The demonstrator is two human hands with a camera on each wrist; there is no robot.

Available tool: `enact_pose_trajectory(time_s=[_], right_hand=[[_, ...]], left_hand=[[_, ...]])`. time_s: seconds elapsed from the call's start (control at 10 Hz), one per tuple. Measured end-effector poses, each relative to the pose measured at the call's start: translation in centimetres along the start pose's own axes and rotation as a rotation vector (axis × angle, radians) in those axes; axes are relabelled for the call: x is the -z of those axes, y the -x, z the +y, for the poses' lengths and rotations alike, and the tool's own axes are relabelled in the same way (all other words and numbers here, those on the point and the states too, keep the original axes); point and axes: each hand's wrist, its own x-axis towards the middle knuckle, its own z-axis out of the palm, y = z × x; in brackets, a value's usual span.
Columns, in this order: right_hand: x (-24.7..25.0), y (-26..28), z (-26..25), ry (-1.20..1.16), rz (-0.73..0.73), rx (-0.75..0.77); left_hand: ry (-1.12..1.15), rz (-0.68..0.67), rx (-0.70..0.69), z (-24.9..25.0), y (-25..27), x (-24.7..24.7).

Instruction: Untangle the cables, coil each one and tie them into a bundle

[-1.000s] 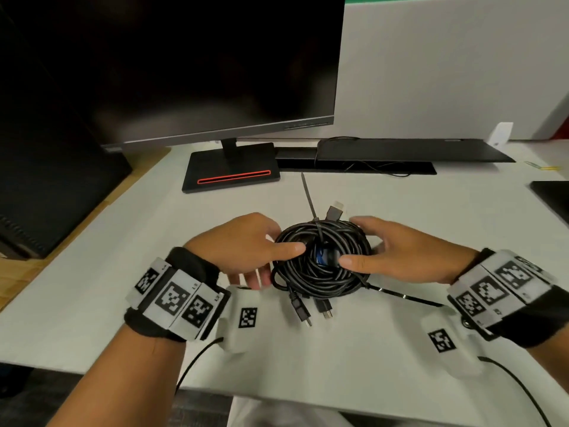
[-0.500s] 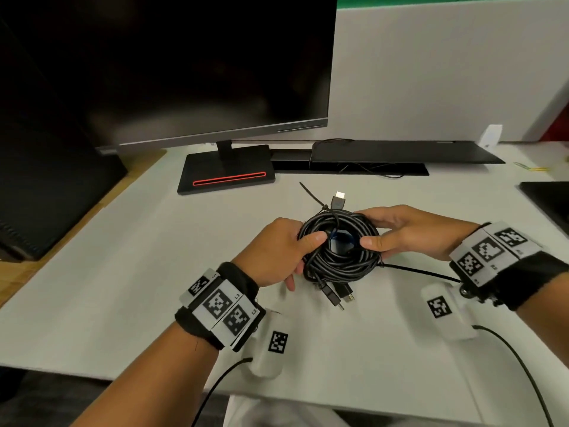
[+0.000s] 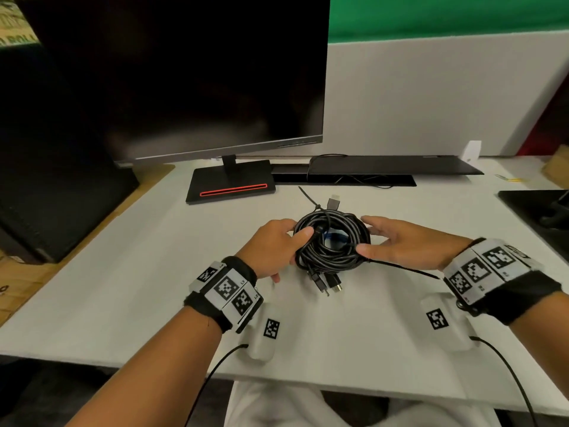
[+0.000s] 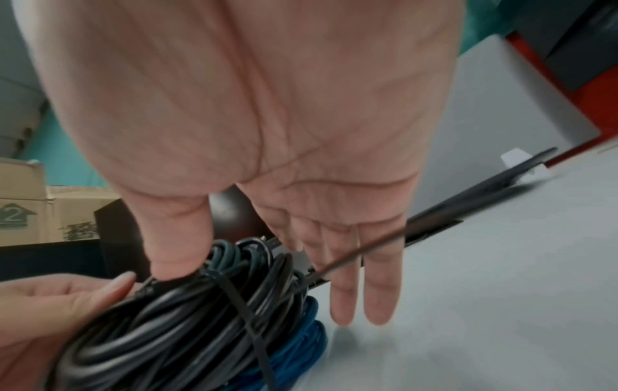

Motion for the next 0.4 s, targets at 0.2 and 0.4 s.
enact_pose_trajectory(time_s=[0.2, 0.4], right_hand=[[0.5, 4.1, 1.2, 0.113, 0.088, -0.05], [0.4, 10.2, 6.2, 0.151, 0.132, 0.053]], left_hand=[[-0.067, 0.029, -0.016, -0.9, 2.0, 1.1], [-0.151, -0.073, -0.05, -3.2, 5.9, 2.5]])
